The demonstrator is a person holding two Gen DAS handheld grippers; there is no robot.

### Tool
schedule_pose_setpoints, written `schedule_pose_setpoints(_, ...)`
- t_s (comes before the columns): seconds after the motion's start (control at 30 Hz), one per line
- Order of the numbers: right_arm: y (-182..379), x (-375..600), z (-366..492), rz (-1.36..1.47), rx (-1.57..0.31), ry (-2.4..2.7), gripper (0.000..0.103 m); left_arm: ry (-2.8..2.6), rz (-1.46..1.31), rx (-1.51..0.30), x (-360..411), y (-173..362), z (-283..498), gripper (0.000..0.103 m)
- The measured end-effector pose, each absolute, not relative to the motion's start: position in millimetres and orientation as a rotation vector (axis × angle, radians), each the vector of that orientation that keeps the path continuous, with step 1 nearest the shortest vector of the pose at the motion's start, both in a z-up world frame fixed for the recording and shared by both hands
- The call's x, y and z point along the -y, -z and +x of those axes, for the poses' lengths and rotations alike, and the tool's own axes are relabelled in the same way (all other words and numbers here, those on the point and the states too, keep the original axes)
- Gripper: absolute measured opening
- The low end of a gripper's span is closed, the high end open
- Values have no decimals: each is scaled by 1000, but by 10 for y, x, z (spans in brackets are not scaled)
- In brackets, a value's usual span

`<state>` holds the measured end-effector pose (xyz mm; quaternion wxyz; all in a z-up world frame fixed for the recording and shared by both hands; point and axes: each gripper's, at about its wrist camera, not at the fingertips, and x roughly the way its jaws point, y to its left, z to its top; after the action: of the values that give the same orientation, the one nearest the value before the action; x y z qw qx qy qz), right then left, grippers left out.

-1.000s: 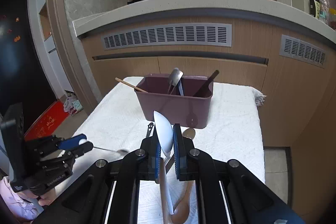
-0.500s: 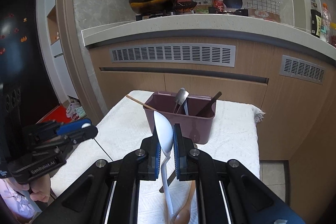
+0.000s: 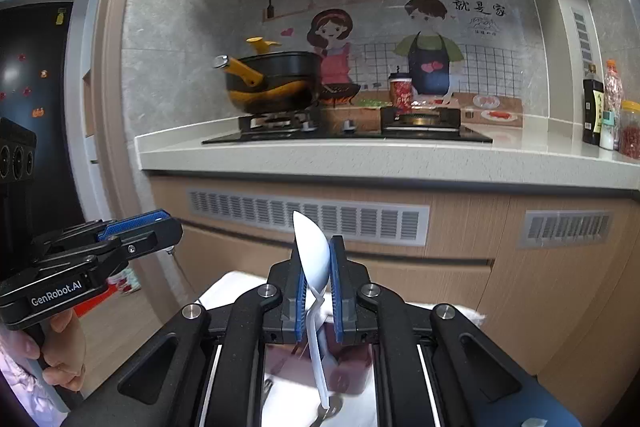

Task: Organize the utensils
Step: 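Lower both held spoons into the maroon caddy and open both grippers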

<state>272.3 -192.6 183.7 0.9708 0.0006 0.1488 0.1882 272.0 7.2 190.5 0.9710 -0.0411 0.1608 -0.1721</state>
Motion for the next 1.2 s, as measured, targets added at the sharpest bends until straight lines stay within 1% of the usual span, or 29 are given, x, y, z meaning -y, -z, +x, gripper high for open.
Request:
schedule_pose_setpoints(0.1, -1786, 1895, 2950, -6, -301, -357, 9, 346, -103, -349, -117, -1832, 2955, 22)
schedule_pose_setpoints(0.4, -1437, 1802, 3554, -4, -397, -354, 9, 343, -148, -443, -223, -1441, 3499, 22)
schedule_pose_setpoints(0.9, -659, 1735, 4083, 25, -506, -369, 9, 323, -187, -617, -183, -666, 3926, 23)
schedule_pose_setpoints(0.97, -524, 1719, 4111, 23, -548, -386, 17, 322, -199, -658, -185, -549, 3966, 25)
schedule_pose_setpoints(1.03, -398, 1693, 4114, 15, -588, -397, 39, 316, -208, -673, -199, -475, 3960, 25)
schedule_pose_setpoints(1.1, -308, 1664, 4062, -10, -592, -381, 44, 304, -211, -673, -208, -442, 3907, 25)
schedule_pose_setpoints(1.2, -240, 1648, 3946, -50, -600, -370, 44, 295, -225, -652, -239, -471, 3784, 28)
